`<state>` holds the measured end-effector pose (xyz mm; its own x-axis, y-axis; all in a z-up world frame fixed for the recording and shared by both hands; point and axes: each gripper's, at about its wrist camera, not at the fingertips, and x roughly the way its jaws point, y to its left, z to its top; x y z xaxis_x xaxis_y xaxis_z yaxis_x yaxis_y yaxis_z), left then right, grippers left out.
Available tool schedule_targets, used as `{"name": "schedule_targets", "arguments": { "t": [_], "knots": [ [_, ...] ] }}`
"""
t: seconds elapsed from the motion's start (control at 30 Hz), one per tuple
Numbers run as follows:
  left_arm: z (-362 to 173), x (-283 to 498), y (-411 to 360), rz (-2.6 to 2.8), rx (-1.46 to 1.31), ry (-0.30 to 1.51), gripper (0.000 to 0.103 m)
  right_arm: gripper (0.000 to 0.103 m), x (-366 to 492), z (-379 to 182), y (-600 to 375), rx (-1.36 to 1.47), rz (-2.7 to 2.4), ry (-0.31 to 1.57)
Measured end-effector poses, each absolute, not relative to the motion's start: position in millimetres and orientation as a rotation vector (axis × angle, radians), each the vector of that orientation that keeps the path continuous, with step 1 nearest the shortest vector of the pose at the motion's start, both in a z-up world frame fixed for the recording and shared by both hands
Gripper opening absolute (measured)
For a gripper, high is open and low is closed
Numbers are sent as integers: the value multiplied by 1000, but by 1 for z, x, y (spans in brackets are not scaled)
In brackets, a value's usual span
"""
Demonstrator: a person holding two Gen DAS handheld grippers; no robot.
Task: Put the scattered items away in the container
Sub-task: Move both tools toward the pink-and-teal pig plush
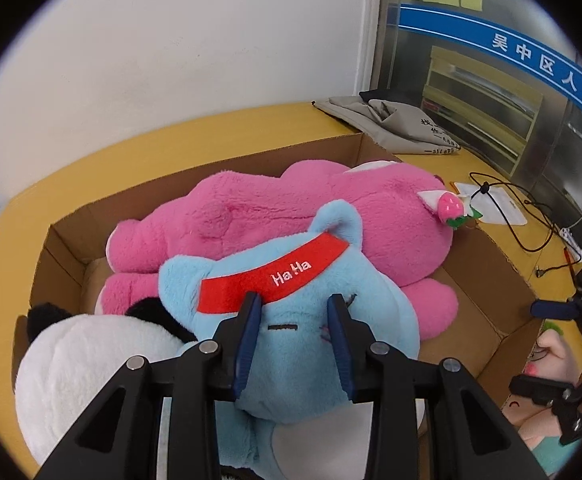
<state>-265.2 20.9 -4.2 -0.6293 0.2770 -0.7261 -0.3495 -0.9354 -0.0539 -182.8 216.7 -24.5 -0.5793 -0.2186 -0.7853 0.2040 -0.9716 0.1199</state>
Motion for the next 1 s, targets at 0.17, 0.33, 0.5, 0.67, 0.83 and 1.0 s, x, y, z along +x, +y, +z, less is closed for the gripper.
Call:
{"name": "schedule_targets", "arguments": {
  "t": [0.17, 0.33, 0.5, 0.67, 0.83, 1.0],
  "knots": [
    [5, -250, 22, 2601, -1067, 132, 36, 99, -170, -23, 211, 1271, -2600, 7],
    [22, -223, 10, 2611, -1032, 8, 75, 99, -168, -27, 209, 1279, -2580, 37],
    [53, -160, 1, 2604, -893, -74, 78, 102, -146, 0, 211, 1154, -2705, 37],
    [73, -101, -7, 2639, -767, -128, 81, 103, -102, 37, 191, 950, -2787, 144],
    [69, -65, -8, 2698, -759, -150, 81, 103, -71, 44, 179, 892, -2819, 219],
    [59, -47, -3, 2710, -800, -149, 81, 103, -58, 38, 177, 911, -2817, 217]
  ]
}}
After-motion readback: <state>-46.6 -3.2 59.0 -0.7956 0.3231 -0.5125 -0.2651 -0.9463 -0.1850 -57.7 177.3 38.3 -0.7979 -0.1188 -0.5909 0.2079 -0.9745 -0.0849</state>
